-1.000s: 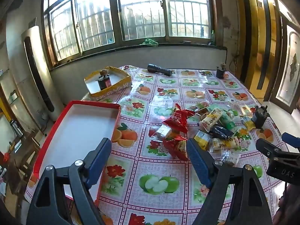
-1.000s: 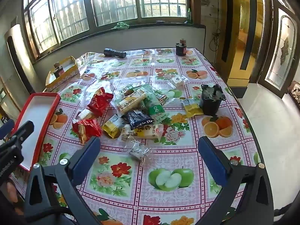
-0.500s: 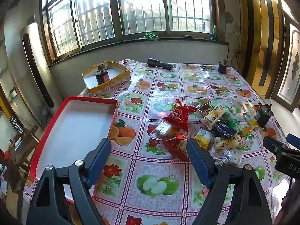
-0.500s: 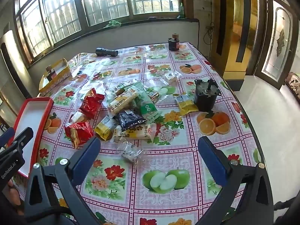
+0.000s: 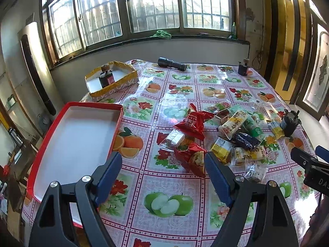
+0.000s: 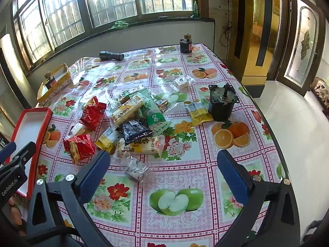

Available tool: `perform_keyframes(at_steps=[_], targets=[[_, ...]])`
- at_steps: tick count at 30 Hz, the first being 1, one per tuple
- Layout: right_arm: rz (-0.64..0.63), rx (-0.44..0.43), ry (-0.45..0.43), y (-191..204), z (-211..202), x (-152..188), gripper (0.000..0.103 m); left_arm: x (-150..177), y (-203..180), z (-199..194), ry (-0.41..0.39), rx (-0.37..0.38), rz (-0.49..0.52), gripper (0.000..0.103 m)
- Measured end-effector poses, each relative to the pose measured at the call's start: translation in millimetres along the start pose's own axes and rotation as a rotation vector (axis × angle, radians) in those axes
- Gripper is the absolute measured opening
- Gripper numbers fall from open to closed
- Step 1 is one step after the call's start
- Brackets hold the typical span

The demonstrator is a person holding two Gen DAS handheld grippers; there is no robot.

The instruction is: Organize snacks

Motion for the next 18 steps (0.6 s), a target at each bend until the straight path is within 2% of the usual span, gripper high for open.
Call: perform_keyframes(at_steps=[18], targets=[[-0.019, 0.029, -0.012, 0.7, -1.8, -1.2, 0.103, 4.6, -3.2, 1.6, 0.009, 0.007, 0.010, 0.082]])
Point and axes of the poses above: each gripper's, at about its wrist camera, not at the fingertips, and z roughly the way its jaws point, y to its left, x to its underside, the point moved 8 cm from there along z, roughly the way its jaws point, and after that the axes turned 7 degrees about -x, right-handed, at the moved point
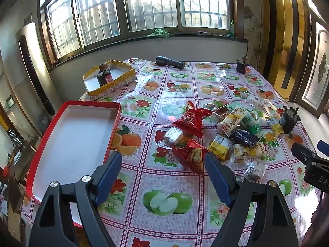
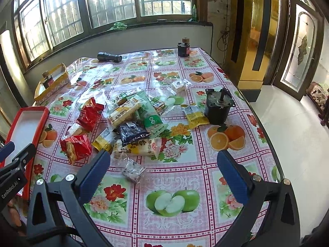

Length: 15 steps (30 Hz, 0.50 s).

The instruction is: Organize snacks

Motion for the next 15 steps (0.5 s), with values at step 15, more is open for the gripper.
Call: perform_keyframes(at_steps=[15], targets=[[-0.016, -0.010, 0.012, 4.2, -0.3, 6.1, 0.103, 3.7, 4.1, 3.7, 0.012, -0.002, 0.000, 0.083]])
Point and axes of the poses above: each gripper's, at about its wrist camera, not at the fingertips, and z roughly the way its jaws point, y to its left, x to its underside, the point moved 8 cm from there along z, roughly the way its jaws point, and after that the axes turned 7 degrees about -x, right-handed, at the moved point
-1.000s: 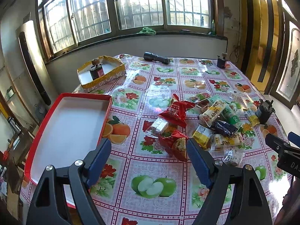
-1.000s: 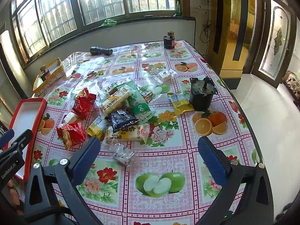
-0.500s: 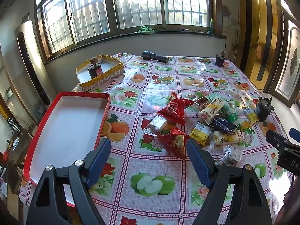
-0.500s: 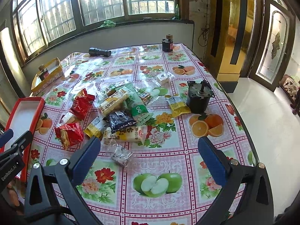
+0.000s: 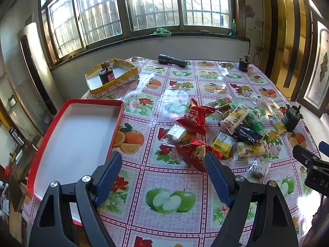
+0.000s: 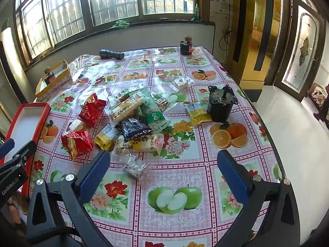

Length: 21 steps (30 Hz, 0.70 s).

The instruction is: Organize snacks

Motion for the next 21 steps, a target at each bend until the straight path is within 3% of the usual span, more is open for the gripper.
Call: perform_keyframes(at_steps=[4, 11, 21], targets=[[-0.020, -0.100, 0.008, 2.9, 9.2, 9.7, 0.103, 6.2, 6.2, 19.1, 0.075, 0.112, -0.036, 0.082], [-0.086, -0.121, 0.100, 11.2, 40.1, 40.9, 0.102, 20.5, 6.6, 51.4, 0.166, 0.222, -0.056, 0.082], [-0.121, -0.196, 0.163, 31.9, 80.5, 40.1, 0.100, 12.0, -37.1, 76.8, 0.190, 0.262, 0.071, 0.082]])
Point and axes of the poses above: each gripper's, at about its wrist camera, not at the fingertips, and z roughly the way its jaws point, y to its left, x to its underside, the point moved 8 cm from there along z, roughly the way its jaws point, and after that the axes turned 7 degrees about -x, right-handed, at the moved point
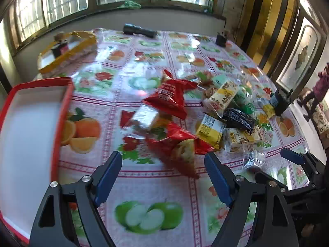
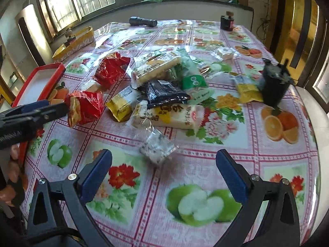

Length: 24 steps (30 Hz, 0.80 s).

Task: Organize snacks
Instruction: 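Grasp the red chip bag with the left gripper while the right grasps a clear packet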

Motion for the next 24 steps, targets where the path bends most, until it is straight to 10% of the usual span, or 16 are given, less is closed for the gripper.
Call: perform_keyframes(at_steps=[9, 13, 16, 24], targets=[[-0.025, 0.002, 0.057, 1.2, 30.7, -3.2, 0.088, 1.0, -21.4, 43.4, 0.068, 0.008, 0.019, 0.081], [-0.044, 0.027, 0.055, -1.0, 29.8, -6.2, 0.068, 4.1, -24.8, 50.4, 0.085, 0.059, 0.014, 0.056], [-0.056, 0.046, 0.055, -6.9, 26.3, -5.9, 0.049, 4.2, -26.1, 48.5, 0.072, 0.064, 0.027, 0.055], [-0.009, -0.073, 0.075, -13.9, 10.9, 6.3, 0.067, 5.8, -29.7, 39.8, 0.055, 0.103, 0.032, 0.052]])
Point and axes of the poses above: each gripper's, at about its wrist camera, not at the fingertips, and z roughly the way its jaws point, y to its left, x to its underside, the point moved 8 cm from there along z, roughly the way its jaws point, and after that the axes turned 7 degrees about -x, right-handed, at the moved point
